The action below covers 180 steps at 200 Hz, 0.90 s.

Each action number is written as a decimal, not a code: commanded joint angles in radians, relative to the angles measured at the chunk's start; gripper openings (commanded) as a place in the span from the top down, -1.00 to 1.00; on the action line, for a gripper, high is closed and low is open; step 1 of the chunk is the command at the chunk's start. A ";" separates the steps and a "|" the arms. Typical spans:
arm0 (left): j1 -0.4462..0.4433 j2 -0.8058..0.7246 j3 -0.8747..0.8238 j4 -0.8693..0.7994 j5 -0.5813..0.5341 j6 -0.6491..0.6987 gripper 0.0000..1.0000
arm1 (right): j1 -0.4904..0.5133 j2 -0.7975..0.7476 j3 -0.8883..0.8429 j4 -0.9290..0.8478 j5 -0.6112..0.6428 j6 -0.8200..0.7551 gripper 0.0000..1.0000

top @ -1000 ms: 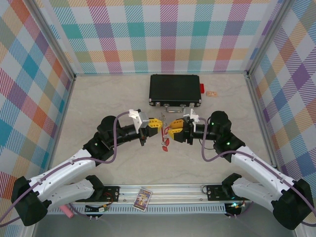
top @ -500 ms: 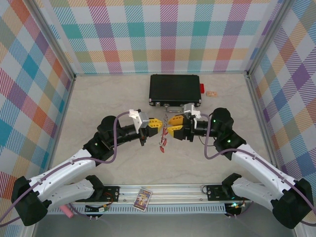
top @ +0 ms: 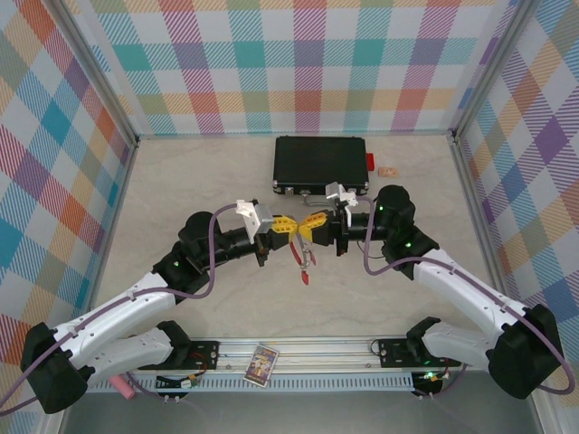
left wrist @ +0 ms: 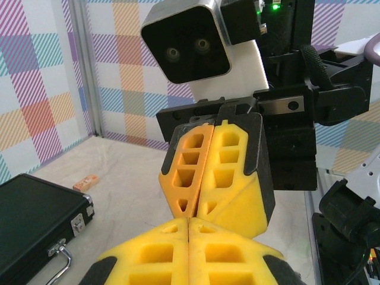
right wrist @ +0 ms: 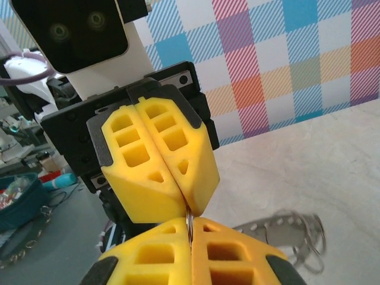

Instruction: Put the keys on the keyring

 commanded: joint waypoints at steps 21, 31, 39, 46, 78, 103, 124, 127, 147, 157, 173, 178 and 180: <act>-0.011 -0.010 0.020 0.008 0.015 0.010 1.00 | -0.003 -0.032 0.021 -0.020 0.015 -0.041 1.00; -0.010 -0.013 0.017 -0.002 -0.004 0.012 0.93 | -0.002 -0.041 0.019 -0.034 0.026 -0.055 1.00; -0.012 -0.023 0.015 -0.013 -0.017 0.011 0.74 | -0.002 -0.048 0.019 -0.048 0.031 -0.067 1.00; -0.010 -0.032 0.017 -0.030 -0.027 0.012 0.56 | -0.003 -0.052 0.020 -0.060 0.035 -0.078 1.00; -0.007 -0.042 0.077 -0.217 -0.023 0.065 0.44 | -0.003 -0.062 0.034 -0.126 0.045 -0.135 1.00; -0.005 -0.031 0.132 -0.347 0.015 0.115 0.41 | -0.002 -0.059 0.053 -0.179 0.041 -0.174 1.00; -0.003 -0.021 0.145 -0.375 0.031 0.125 0.50 | -0.003 -0.052 0.055 -0.185 0.025 -0.179 1.00; -0.002 -0.020 0.146 -0.377 0.034 0.127 0.52 | -0.003 -0.052 0.055 -0.183 0.022 -0.179 1.00; -0.001 -0.007 0.155 -0.386 0.054 0.126 0.57 | -0.003 -0.053 0.052 -0.179 0.011 -0.175 1.00; 0.000 0.003 0.158 -0.388 0.070 0.127 0.57 | -0.002 -0.059 0.046 -0.164 0.007 -0.167 1.00; 0.000 0.013 0.157 -0.376 0.081 0.120 0.58 | -0.002 -0.064 0.039 -0.142 -0.002 -0.153 1.00; -0.001 0.014 0.155 -0.365 0.081 0.118 0.58 | -0.003 -0.064 0.036 -0.132 -0.005 -0.145 1.00; 0.000 0.015 0.153 -0.360 0.083 0.115 0.58 | -0.002 -0.065 0.035 -0.128 -0.006 -0.144 1.00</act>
